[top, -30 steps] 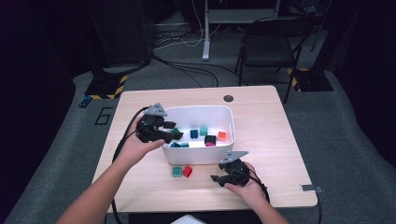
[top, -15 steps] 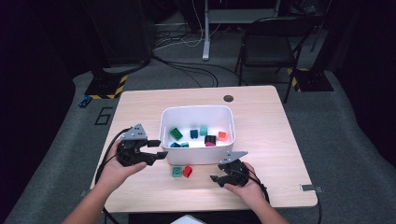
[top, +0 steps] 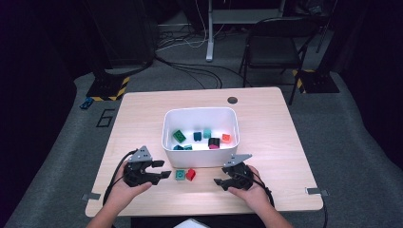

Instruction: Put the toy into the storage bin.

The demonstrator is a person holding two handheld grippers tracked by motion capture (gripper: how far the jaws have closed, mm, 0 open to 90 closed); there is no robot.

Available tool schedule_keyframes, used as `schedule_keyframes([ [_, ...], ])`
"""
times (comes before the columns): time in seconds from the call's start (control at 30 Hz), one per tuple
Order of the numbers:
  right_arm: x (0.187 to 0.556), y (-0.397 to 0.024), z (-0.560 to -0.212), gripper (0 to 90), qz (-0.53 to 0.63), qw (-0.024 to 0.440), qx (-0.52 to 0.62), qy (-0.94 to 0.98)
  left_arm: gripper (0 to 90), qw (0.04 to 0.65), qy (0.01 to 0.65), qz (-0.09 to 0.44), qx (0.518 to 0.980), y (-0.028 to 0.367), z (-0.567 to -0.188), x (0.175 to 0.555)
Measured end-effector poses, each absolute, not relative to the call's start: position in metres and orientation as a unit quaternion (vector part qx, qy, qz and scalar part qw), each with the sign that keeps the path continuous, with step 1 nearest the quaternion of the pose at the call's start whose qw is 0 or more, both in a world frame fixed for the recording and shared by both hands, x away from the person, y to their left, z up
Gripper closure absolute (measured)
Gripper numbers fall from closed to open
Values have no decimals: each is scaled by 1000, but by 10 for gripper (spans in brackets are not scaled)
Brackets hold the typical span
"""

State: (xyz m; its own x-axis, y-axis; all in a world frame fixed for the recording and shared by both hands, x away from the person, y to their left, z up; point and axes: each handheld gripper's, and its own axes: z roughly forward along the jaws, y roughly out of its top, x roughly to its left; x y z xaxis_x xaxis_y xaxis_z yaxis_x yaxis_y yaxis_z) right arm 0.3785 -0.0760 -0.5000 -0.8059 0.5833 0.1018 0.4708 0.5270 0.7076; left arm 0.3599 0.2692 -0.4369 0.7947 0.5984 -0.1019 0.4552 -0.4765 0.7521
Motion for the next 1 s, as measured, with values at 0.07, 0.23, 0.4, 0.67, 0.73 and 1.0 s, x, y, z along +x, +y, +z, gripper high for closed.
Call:
schedule_keyframes([
  [0.07,378,-76,-500,409,381,74,303,870,467,407,311,88,854,268,-445,361],
  [0.23,378,-76,-500,409,381,73,304,870,464,403,320,76,854,264,-465,367],
  [0.4,378,-76,-500,408,381,74,303,871,450,398,321,64,857,257,-479,371],
  [0.67,378,-76,-500,408,382,73,304,870,430,382,316,56,867,245,-497,379],
  [0.73,378,-76,-500,408,382,73,304,870,415,378,314,55,869,245,-499,380],
  [1.0,378,-76,-499,408,383,73,302,870,392,373,313,59,871,239,-507,383],
])
